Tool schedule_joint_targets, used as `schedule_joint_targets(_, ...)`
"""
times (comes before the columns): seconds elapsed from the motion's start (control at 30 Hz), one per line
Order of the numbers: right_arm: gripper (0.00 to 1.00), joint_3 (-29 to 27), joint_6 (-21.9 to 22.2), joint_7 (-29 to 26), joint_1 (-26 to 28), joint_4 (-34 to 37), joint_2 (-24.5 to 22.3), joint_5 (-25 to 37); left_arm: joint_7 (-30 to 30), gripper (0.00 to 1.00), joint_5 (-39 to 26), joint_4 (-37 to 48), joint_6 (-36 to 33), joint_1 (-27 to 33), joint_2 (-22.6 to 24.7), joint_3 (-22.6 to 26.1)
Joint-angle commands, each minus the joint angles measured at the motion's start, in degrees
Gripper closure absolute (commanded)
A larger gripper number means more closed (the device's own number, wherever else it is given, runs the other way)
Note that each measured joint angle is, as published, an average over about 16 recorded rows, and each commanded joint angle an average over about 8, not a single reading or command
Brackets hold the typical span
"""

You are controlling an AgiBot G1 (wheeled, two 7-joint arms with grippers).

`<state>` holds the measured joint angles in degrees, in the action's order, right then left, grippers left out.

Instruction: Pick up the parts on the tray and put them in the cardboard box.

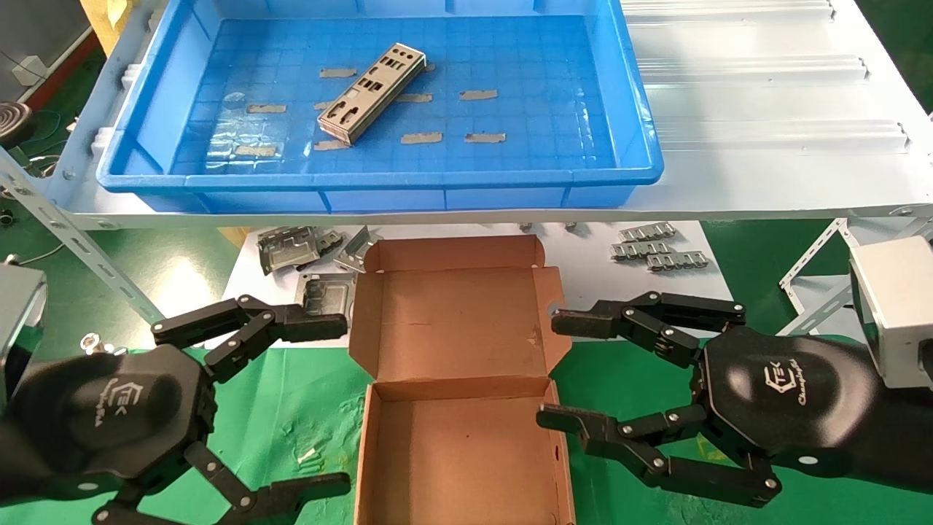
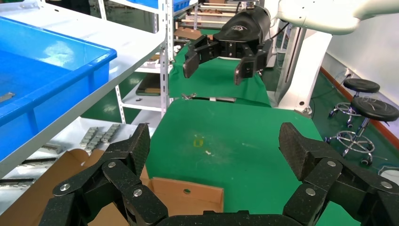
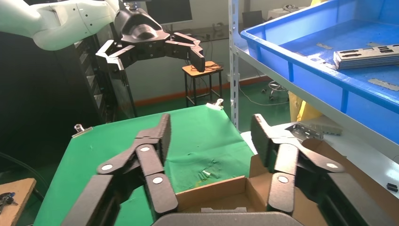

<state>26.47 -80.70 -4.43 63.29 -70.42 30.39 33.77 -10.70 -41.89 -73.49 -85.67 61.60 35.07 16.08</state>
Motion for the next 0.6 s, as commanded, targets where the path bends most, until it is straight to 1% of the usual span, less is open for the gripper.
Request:
schedule_joint_targets(0.03,1.0,0.0,0.0,0.0,0.0,0.0,0.0,0.0,0.0,0.0,0.0,0.0,0.0,0.0,0.0,0.0)
schedule_joint_targets(0.6,1.0,0.0,0.0,0.0,0.0,0.0,0.0,0.0,0.1,0.0,0.0,-0.1,0.0,0.1,0.0,-0.1)
